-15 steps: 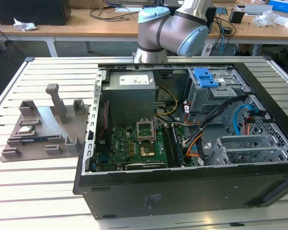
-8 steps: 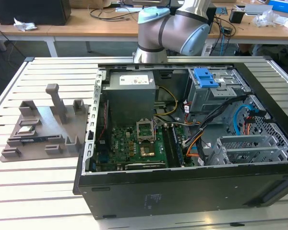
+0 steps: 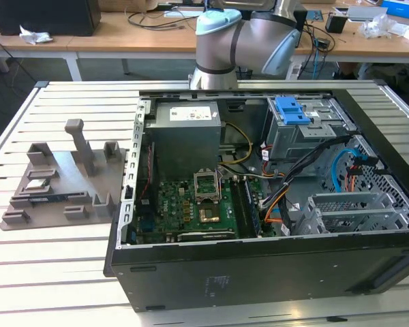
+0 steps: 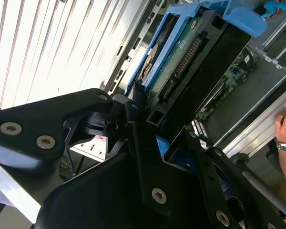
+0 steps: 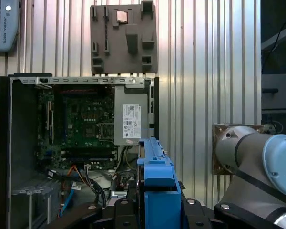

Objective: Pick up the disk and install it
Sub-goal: 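Pick up the disk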

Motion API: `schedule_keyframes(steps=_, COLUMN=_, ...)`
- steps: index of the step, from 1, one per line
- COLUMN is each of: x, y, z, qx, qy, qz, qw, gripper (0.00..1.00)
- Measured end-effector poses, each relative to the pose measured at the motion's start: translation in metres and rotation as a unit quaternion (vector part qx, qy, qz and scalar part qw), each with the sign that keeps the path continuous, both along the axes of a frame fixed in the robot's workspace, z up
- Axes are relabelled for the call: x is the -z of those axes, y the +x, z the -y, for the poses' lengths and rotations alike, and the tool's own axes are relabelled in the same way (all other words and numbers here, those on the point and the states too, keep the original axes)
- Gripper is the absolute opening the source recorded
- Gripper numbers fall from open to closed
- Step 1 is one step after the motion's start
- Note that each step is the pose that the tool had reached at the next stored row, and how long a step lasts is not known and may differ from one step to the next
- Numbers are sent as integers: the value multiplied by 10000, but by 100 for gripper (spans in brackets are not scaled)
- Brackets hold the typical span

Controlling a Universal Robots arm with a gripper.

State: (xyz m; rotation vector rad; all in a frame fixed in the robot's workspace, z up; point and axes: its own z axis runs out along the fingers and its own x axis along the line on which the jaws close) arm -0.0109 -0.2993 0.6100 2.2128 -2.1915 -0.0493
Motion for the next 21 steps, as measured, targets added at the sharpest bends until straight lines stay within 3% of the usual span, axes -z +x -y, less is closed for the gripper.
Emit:
schedule_keyframes(steps=7, x=11, y=362, z=0, qx=0, qy=1, qz=-19, qw=10000, gripper=37)
schedule_keyframes(steps=9, x=19, y=545, z=-1, qx=0, qy=0, qz=-29, qw=10000, gripper=37)
schedule_keyframes(steps=14, x=42, y=721, z=-1, qx=0, qy=-1, qz=-40, qw=10000, gripper=37)
schedule_keyframes(steps=18, x=132, y=780, z=1, qx=0, qy=1, qz=-48, qw=10000, gripper=37)
schedule_keyframes(steps=19, x=161, y=780, z=8, qx=0, qy=0, qz=-48, qw=10000, gripper=37)
schedule_keyframes(steps=20, x=204, y=780, z=49, qx=0, qy=0, qz=-48, qw=10000, gripper=37)
schedule_keyframes(steps=21, x=240, y=780, z=133, qx=0, qy=9, qz=-48, qw=10000, gripper=37)
